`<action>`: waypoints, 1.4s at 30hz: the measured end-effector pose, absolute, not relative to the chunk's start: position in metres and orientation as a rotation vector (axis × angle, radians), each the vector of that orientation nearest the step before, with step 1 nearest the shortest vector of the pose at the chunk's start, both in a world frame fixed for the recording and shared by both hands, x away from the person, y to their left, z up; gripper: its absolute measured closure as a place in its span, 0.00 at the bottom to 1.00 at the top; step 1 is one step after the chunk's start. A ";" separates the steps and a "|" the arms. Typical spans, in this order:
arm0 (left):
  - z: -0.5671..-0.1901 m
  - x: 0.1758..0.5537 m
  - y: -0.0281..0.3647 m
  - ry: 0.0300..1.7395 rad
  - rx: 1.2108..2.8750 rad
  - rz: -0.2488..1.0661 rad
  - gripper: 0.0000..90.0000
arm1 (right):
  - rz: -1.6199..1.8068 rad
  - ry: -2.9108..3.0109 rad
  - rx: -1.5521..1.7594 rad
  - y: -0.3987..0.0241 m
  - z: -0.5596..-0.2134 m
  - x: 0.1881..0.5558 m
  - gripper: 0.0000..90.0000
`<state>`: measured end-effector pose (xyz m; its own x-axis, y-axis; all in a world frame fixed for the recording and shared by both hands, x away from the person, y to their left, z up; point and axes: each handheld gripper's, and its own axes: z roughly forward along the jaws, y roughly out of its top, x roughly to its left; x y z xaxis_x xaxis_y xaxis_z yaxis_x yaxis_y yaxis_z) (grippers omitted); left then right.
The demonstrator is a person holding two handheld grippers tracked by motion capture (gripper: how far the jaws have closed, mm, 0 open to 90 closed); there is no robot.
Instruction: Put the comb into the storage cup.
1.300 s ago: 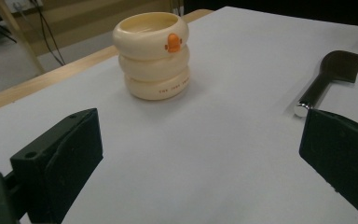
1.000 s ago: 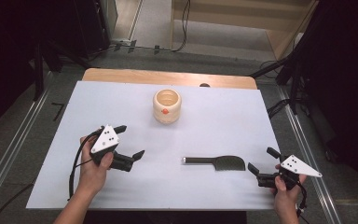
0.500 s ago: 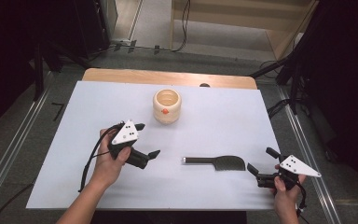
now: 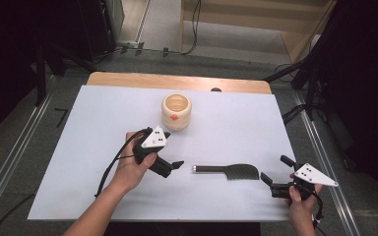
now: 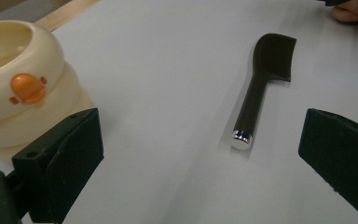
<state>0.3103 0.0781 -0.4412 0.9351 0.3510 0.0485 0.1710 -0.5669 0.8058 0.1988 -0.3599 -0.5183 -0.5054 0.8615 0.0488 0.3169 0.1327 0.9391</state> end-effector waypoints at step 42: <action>-0.460 0.313 -0.014 0.167 2.475 0.115 0.16 | 1.354 1.922 1.104 -0.357 -0.519 0.200 0.00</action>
<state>0.3132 -0.0144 -0.4599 0.9881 0.1482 0.0418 0.0915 -0.7831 0.6151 0.1999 -0.3571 -0.5189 -0.5205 0.8534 0.0279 0.3133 0.1605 0.9360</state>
